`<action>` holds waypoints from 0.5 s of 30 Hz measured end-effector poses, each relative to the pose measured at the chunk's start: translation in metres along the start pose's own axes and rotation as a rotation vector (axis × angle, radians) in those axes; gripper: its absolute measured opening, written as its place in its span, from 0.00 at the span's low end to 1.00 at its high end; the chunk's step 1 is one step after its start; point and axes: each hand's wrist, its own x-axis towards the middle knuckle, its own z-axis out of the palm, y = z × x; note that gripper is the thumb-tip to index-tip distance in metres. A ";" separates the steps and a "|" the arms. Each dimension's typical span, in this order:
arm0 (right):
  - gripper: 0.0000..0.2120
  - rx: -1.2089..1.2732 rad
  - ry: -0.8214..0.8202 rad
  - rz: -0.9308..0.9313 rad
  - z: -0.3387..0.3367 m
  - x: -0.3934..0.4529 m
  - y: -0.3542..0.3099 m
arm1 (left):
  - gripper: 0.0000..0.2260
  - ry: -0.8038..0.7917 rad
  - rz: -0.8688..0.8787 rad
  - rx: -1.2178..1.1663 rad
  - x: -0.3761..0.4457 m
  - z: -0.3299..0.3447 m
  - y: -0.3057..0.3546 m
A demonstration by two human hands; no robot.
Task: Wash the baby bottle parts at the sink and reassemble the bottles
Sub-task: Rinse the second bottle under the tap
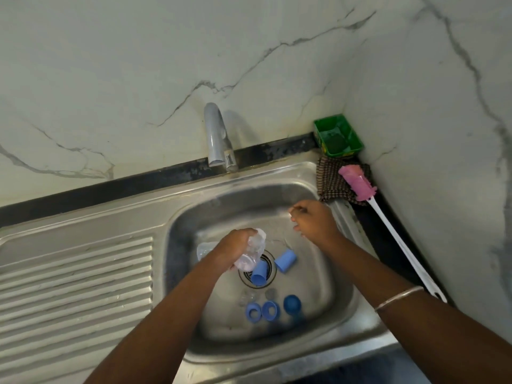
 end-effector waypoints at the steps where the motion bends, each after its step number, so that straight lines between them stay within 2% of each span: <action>1: 0.07 -0.007 -0.010 -0.005 -0.005 -0.001 -0.002 | 0.14 -0.024 -0.062 -0.114 -0.003 0.003 -0.002; 3: 0.08 -0.070 0.016 -0.037 -0.018 -0.004 -0.002 | 0.12 -0.131 -0.155 -0.358 -0.009 0.009 -0.003; 5: 0.07 -0.248 0.162 -0.125 -0.031 -0.006 -0.001 | 0.13 -0.209 -0.195 -0.536 -0.014 0.014 -0.002; 8: 0.13 -0.555 0.460 -0.291 -0.051 -0.004 0.003 | 0.16 -0.210 -0.189 -0.566 -0.018 0.021 -0.002; 9: 0.16 -0.638 0.524 -0.294 -0.058 -0.001 0.004 | 0.18 -0.212 -0.173 -0.563 -0.019 0.024 -0.002; 12: 0.24 -0.734 0.543 -0.128 -0.071 0.010 0.010 | 0.19 -0.233 -0.122 -0.562 -0.023 0.035 -0.003; 15: 0.24 -0.707 0.512 -0.047 -0.078 0.022 0.019 | 0.18 -0.204 -0.069 -0.597 -0.025 0.044 -0.007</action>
